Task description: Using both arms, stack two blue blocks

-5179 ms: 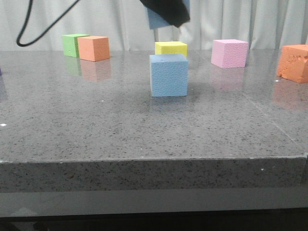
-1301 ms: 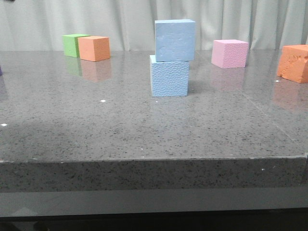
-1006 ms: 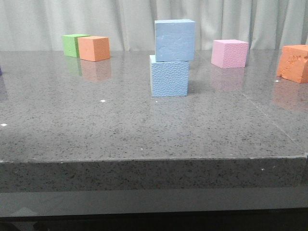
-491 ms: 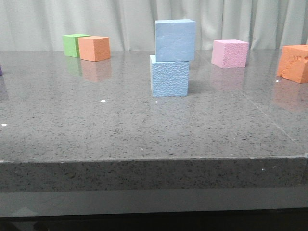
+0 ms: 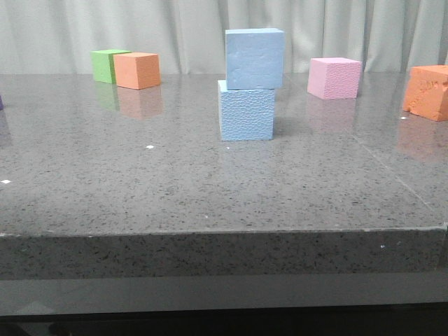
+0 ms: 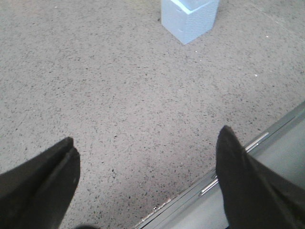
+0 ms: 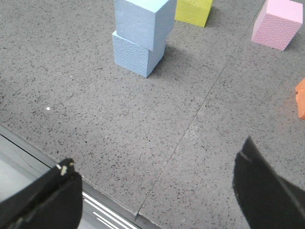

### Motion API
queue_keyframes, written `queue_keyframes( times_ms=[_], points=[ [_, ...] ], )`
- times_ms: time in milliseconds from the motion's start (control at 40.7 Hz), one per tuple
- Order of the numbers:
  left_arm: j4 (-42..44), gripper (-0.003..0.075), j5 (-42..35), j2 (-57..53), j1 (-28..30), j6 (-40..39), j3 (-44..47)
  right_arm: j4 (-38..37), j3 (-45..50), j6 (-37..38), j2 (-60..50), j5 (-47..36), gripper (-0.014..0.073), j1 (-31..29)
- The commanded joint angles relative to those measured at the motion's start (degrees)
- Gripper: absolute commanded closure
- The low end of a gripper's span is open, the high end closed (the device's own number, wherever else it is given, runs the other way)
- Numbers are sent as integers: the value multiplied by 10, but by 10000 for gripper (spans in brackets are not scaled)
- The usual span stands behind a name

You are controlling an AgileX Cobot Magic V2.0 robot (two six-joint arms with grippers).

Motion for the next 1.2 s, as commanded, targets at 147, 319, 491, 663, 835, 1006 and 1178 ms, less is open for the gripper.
queue_keyframes(
  times_ms=[147,319,491,663,835,1006,1178],
  points=[
    [-6,232,-45,-3,-5,10,-13,3,-14,-7,0,-37,4,-3],
    [-6,471,-46,-3,-5,10,-13,3,-14,-7,0,-37,322,-3],
    [-6,705,-46,-3,-5,10,-13,3,-14,-7,0,-37,669,-3],
    [-6,741,-51,-2,-5,10,-13,3,-14,-7,0,-37,662,-3],
    [-6,741,-47,-2,-5,10,-13,3,-14,-7,0,-37,662,-3],
    [-6,741,-47,-2,-5,10,-13,3,-14,-7,0,-37,662,-3],
    [-6,741,-47,-2,-5,10,-13,3,-14,-7,0,-37,662,-3]
  ],
)
